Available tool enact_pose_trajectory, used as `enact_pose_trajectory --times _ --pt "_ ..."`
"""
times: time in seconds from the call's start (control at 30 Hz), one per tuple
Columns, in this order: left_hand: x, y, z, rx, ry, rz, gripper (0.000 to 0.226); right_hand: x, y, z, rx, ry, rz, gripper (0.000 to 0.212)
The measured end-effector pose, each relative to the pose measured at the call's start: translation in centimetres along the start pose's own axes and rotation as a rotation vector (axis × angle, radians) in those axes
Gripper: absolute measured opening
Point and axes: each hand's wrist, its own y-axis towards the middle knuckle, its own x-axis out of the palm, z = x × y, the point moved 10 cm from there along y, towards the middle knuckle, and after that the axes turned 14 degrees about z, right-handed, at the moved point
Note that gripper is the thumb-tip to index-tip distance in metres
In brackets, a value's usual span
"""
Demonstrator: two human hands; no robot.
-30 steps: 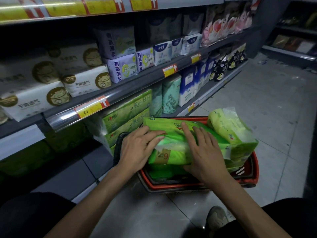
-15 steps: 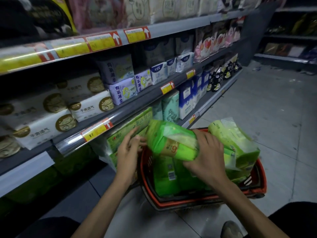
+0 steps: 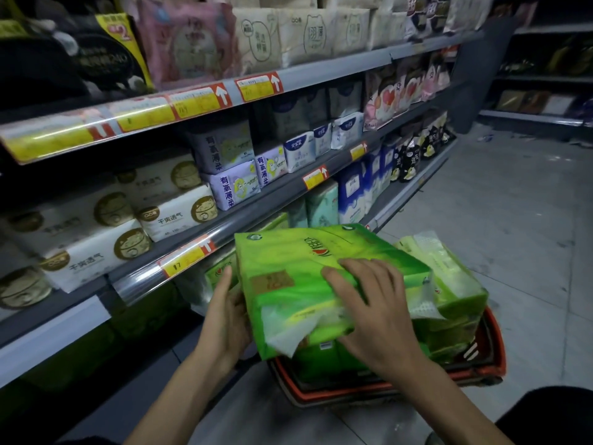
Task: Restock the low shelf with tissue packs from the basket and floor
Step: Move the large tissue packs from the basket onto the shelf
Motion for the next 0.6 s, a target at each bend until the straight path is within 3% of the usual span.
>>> enact_pose_trajectory --times 0.17,0.3,0.37,0.53,0.6 --pt "0.2 -3.2 1.0 -0.048 -0.014 -0.119 0.065 -0.3 -0.6 -2.9 -0.183 0.000 0.036 0.084" --pt "-2.0 -4.4 2.1 0.036 -0.044 -0.009 0.056 -0.7 -0.7 -3.9 -0.145 0.053 0.055 0.088" --pt "-3.4 -4.7 3.0 0.095 -0.085 0.049 0.057 -0.8 -0.1 -2.6 0.065 0.143 0.047 0.091" --pt "-6.4 -5.2 6.4 0.235 -0.074 0.077 0.050 0.5 -2.6 2.4 0.968 0.591 0.091 0.102" --pt "-7.7 -5.4 6.7 0.270 -0.025 0.094 0.048 1.2 -3.5 3.3 1.138 0.691 0.083 0.111"
